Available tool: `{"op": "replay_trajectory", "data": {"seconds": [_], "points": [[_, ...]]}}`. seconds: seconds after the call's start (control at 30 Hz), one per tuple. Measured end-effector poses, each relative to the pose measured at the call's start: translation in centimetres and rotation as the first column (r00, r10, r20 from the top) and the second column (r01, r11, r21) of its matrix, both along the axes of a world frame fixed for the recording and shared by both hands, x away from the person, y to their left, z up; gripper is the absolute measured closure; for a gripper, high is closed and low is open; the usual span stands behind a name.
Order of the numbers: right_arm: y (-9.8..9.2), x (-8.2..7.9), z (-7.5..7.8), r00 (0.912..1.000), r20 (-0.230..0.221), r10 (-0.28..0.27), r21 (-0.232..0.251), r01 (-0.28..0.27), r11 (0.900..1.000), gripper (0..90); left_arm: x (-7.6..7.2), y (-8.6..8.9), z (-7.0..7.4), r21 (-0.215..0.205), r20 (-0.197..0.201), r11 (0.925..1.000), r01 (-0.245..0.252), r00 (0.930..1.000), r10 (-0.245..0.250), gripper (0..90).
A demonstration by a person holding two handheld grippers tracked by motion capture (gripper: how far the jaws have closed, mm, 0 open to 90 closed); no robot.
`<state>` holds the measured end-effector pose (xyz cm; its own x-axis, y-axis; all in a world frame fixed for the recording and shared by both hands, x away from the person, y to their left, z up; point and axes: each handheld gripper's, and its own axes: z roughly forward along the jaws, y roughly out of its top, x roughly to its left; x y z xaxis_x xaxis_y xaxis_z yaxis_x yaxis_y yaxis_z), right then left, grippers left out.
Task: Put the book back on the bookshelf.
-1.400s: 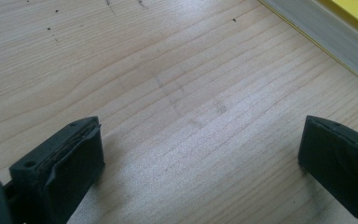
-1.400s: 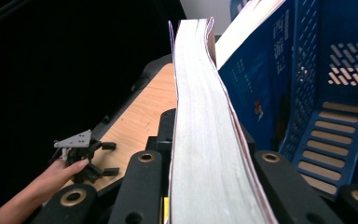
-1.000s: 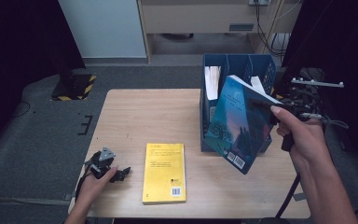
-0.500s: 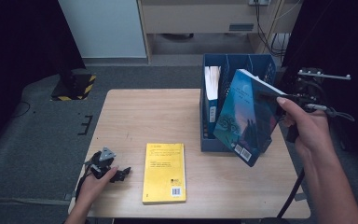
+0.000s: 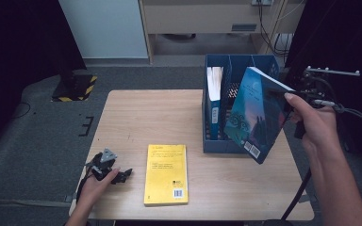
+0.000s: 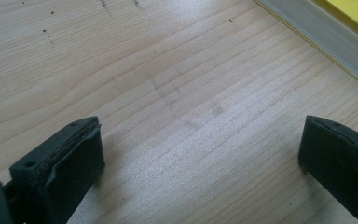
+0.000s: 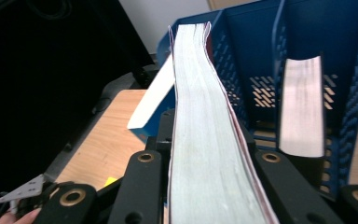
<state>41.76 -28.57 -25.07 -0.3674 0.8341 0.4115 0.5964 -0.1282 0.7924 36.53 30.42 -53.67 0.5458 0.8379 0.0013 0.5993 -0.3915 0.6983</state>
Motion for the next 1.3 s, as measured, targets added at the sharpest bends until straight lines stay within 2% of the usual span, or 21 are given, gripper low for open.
{"op": "replay_trajectory", "data": {"seconds": [0.03, 0.13, 0.33, 0.63, 0.97, 1.3], "points": [[-0.1, 0.2, -0.2, 0.9996, 0.014, -0.023, -0.018, 0.023, 1.000, 72.8, 0.0, 0.0, 0.0, 0.000, 0.000, 1.0000, 0.000, 1.0000, 0.000, 0.0], [-0.2, 0.4, -0.2, 0.9983, 0.026, -0.052, -0.027, 0.053, 0.998, 72.7, 0.0, 0.0, 0.0, -0.001, 0.001, 1.0000, 0.001, 1.0000, -0.001, 0.0], [0.0, 1.0, -0.3, 0.9961, 0.033, -0.082, -0.031, 0.083, 0.996, 72.8, 0.0, -0.1, 0.0, -0.001, 0.001, 1.0000, 0.001, 1.0000, -0.001, 0.0], [0.2, 2.0, -0.6, 0.9936, 0.034, -0.108, -0.047, 0.109, 0.993, 72.8, 0.1, -0.1, 0.0, -0.002, 0.001, 1.0000, 0.002, 1.0000, -0.002, 0.0], [1.4, 3.4, -0.5, 0.9898, 0.040, -0.137, -0.076, 0.140, 0.987, 73.0, 0.1, -0.2, 0.0, 0.001, 0.000, 1.0000, 0.006, 1.0000, -0.006, 0.0], [1.4, 4.6, -1.0, 0.9827, 0.033, -0.182, -0.100, 0.185, 0.978, 72.9, 0.1, -0.2, 0.0, 0.001, 0.000, 1.0000, 0.010, 1.0000, -0.010, 0.0]]}}
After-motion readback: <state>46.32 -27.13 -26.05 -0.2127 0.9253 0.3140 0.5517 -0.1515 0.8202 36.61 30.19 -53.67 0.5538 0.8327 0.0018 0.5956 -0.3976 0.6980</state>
